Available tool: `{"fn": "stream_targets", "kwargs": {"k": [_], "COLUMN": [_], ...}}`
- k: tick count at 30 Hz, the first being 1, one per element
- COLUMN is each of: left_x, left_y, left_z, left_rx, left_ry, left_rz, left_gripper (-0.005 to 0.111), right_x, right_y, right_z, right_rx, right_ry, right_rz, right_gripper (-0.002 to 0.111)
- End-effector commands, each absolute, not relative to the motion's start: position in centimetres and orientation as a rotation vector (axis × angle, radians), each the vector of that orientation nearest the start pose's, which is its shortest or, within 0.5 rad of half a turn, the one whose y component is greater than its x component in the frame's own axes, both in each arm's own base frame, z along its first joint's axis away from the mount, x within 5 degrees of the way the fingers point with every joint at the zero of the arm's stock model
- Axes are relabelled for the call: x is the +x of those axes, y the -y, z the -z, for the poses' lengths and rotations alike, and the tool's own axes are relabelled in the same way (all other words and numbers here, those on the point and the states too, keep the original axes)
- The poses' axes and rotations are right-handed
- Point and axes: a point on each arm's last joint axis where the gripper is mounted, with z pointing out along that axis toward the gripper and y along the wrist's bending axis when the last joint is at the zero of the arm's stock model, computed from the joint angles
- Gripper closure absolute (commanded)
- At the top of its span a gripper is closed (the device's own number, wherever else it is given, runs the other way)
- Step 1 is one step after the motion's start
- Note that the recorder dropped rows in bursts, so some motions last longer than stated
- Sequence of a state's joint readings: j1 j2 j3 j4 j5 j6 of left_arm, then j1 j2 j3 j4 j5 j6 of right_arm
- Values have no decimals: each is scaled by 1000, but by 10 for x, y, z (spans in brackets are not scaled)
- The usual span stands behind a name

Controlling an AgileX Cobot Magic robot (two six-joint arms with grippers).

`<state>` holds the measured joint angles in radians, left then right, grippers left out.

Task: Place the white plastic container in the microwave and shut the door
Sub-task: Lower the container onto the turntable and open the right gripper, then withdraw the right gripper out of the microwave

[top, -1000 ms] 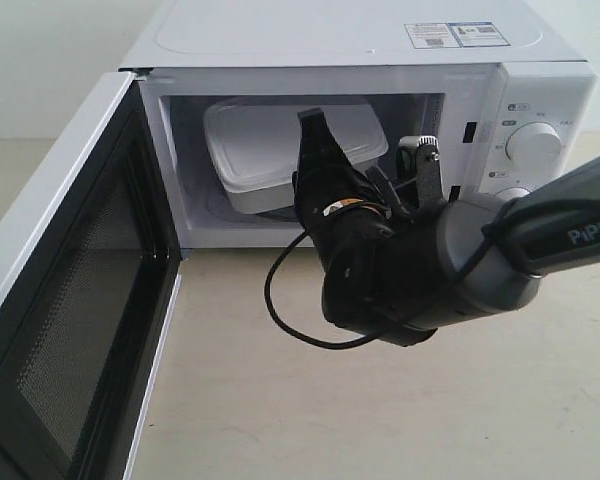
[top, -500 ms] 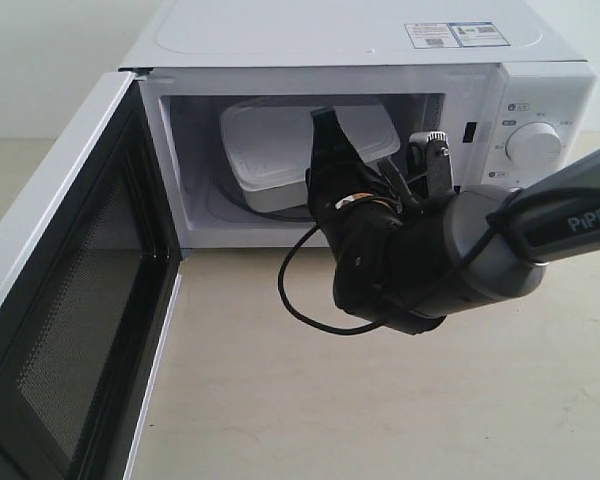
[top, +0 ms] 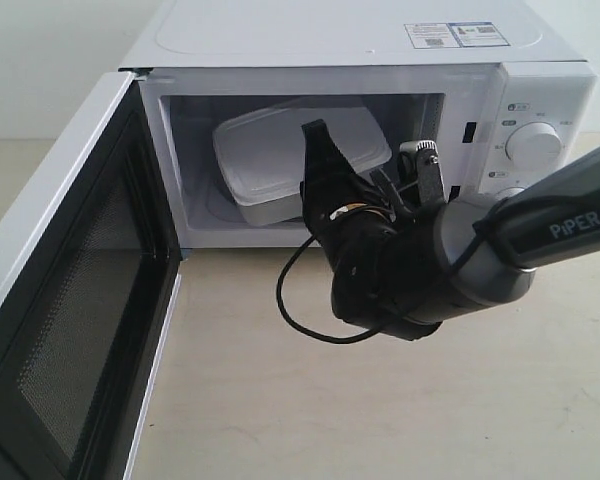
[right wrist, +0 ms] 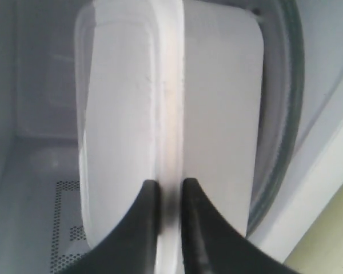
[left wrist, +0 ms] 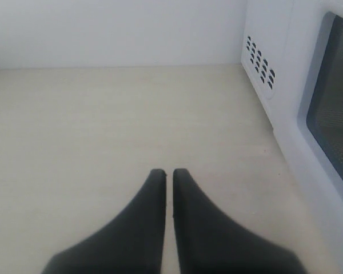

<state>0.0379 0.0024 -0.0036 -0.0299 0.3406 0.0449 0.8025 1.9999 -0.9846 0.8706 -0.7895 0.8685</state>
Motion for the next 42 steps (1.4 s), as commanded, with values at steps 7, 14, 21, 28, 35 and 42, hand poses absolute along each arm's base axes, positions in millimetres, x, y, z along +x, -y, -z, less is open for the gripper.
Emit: {"fn": "stream_targets", "kwargs": {"k": [7,14,21,28,35,42], "left_x": [54,54,54,54,54,54], "left_y": [-1,-1,-1,-1,-1,-1], "left_z": [-183,-183,-183,-183,-183,-183], "left_rx": [-11,-11,-11,-11,-11,-11], "left_ry": [-1821,-1821,-1821,-1821,-1821,-1821], "left_rz": [-29,-29,-29,-29,-29,-29], "left_gripper": [102,102,102,102,102,102], "right_x": [312,310,264,237,206,179], "right_y": [-248,-250,-222,-209,-213,-200], "right_z": [-151,-165,-155,-161,-181,-181], "right_rx": [1088,1028,1002,742,154,-286], "right_ry": [-1637,-1620,-1662,-1772,-1832,-1900], "right_rz": [-1071,-1117,-1077,-1108,-1131,-934], "right_gripper": [68,68,68,68,68,90]}}
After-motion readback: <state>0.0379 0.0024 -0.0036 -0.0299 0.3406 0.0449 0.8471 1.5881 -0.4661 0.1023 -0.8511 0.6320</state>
